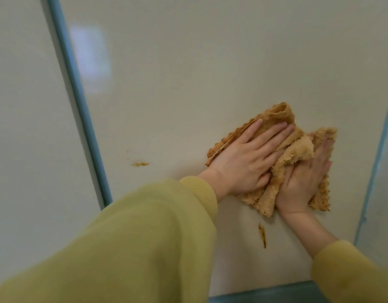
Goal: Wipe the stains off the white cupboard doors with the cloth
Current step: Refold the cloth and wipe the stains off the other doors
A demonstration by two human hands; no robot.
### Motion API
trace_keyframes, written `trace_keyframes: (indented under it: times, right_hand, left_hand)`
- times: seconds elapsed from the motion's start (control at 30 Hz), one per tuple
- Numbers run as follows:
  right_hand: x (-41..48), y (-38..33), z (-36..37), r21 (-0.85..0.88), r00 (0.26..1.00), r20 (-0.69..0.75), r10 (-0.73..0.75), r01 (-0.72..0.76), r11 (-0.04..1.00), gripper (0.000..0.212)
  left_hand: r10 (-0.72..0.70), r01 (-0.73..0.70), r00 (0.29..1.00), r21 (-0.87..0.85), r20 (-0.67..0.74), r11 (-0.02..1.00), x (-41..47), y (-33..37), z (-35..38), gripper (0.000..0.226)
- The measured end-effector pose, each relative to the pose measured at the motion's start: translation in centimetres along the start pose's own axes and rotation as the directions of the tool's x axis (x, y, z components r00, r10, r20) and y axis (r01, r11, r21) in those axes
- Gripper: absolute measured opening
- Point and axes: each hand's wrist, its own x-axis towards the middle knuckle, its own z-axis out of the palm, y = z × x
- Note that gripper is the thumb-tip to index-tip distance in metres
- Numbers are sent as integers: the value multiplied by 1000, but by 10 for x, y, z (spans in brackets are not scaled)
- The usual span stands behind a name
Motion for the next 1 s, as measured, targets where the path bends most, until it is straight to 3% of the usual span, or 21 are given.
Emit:
trace_keyframes:
  times: [0.23,0.47,0.73,0.83,1.0]
  right_hand:
    - [-4,-80,20,-14,980,13,-199,199,980,57]
    - [-5,-147,35,-27,904,57,-425,427,904,57]
    - [-20,-175,40,18,814,78,-576,577,817,52]
    - [-32,-170,41,55,729,106,-676,675,736,51]
    - [-56,-159,41,82,606,140,-783,781,619,48]
  left_hand:
    - [-100,101,992,6,-76,995,-70,-54,-15,63]
    - [-292,294,955,32,-51,955,-134,-86,-27,65]
    - [-629,630,776,3,-53,777,-167,-53,-17,70]
    - [-706,705,707,-45,-44,708,-180,-30,-7,70]
    - [-747,744,664,-76,-24,664,-201,2,7,71]
